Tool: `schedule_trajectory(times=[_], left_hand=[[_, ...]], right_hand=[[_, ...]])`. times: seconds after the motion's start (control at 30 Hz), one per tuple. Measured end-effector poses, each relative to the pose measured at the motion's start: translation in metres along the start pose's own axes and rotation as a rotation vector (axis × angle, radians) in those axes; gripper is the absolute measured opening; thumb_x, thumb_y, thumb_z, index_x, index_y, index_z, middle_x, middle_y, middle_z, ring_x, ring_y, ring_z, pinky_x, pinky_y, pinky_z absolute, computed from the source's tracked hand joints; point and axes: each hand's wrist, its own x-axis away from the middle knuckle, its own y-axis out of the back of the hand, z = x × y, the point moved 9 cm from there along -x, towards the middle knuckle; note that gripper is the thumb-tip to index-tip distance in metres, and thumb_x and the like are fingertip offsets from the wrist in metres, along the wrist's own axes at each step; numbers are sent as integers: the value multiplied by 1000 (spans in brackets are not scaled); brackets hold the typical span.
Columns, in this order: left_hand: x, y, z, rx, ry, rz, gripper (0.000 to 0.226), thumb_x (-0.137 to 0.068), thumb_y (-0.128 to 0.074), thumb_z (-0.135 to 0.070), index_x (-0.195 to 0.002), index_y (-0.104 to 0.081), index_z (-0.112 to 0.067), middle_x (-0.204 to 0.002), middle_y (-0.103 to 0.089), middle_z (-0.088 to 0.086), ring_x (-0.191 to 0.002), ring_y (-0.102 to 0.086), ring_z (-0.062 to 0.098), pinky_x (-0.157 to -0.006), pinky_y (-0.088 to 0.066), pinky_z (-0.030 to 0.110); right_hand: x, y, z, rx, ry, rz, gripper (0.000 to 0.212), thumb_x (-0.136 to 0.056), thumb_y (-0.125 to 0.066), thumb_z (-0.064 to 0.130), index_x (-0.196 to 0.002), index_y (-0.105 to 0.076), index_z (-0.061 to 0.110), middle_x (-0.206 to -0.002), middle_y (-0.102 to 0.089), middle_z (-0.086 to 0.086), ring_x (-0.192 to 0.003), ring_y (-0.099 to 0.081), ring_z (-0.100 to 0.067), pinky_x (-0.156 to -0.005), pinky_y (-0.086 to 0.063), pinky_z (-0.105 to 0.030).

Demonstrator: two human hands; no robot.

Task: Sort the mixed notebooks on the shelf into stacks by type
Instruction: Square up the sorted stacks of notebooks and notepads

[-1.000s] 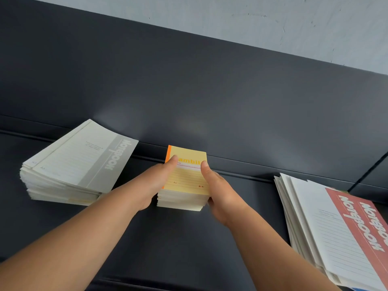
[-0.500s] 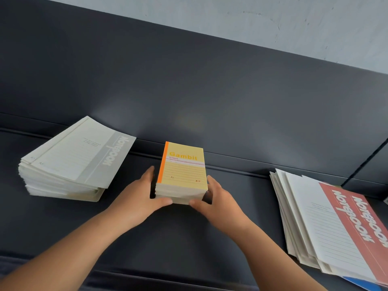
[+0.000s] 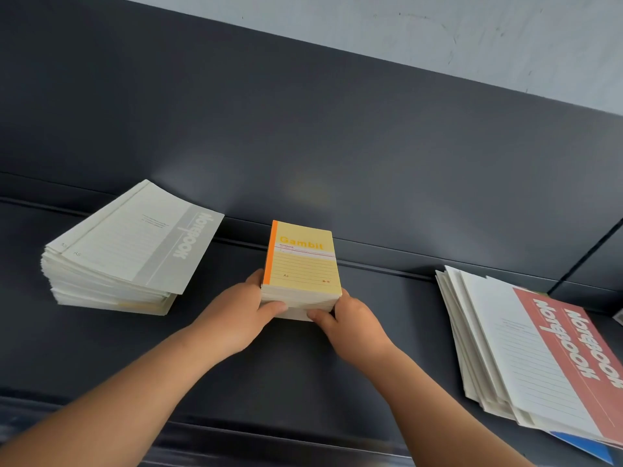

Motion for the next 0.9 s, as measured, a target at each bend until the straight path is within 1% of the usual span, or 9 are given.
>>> schedule_trajectory(times=[0.1,0.23,0.3,0.43,0.53,0.6,0.67,0.77,0.9], left_hand=[[-3,2,0,-19,1,-16,54,-97,-54,-33,-146,-33,-32,-134,-55,-12,-114,-55,7,-88,-45,19],[-4,5,1,-33,8,-70,52,-96,-54,-35,-145,-38,-30,-132,-58,-11,-114,-57,9,-88,-47,22],[-2,5,1,-35,8,-98,50,-96,-54,-36,-144,-39,-30,-130,-59,-11,-113,-58,10,-87,-48,23],[-1,2,4,12,16,-68,54,-94,-57,-35,-144,-36,-32,-133,-56,-11,-115,-56,10,-90,-48,24],[5,4,-2,67,1,-77,83,-84,-70,-37,-149,-19,-31,-147,-41,-7,-129,-45,12,-101,-44,33],[13,13,-10,47,4,-162,106,-80,-74,-39,-153,2,-26,-160,-16,-4,-144,-23,16,-113,-29,39],[19,24,-25,-5,-47,-278,111,-81,-73,-40,-153,9,-22,-162,1,-2,-149,-4,16,-117,-13,36],[25,31,-58,-97,-216,-387,102,-82,-70,-39,-154,-2,-17,-162,0,2,-149,1,17,-116,-5,31],[29,11,-109,-200,-354,-375,84,-85,-65,-43,-151,-22,-15,-161,-11,3,-148,-5,19,-116,-10,33]], right_hand=[[-2,0,0,23,-39,-2,39,-99,-52,36,-131,-47,16,-115,-64,-2,-100,-59,-20,-80,-49,-28],[-3,2,1,26,-78,-21,37,-99,-53,38,-126,-50,13,-108,-64,-2,-87,-52,-16,-73,-44,-27],[-2,1,0,-2,-96,-25,36,-98,-53,37,-126,-51,14,-105,-63,0,-87,-54,-16,-73,-44,-26],[0,2,0,-111,-95,-37,34,-96,-57,33,-128,-53,20,-113,-66,4,-99,-60,-15,-82,-49,-26],[6,2,-2,-175,-82,-23,38,-94,-61,30,-131,-53,25,-120,-65,10,-110,-60,-12,-92,-50,-28],[12,4,-6,-186,-79,-27,45,-92,-62,31,-135,-49,28,-127,-63,10,-120,-58,-13,-99,-49,-34],[18,12,-12,-170,-99,-48,60,-92,-62,35,-146,-38,26,-141,-54,5,-131,-49,-18,-105,-44,-37],[29,31,-22,-113,-116,-98,71,-95,-60,36,-154,-24,22,-153,-40,0,-140,-39,-19,-110,-37,-32],[49,67,-31,-3,-36,-179,62,-97,-55,34,-152,-29,23,-156,-34,4,-142,-34,-13,-110,-31,-27]])
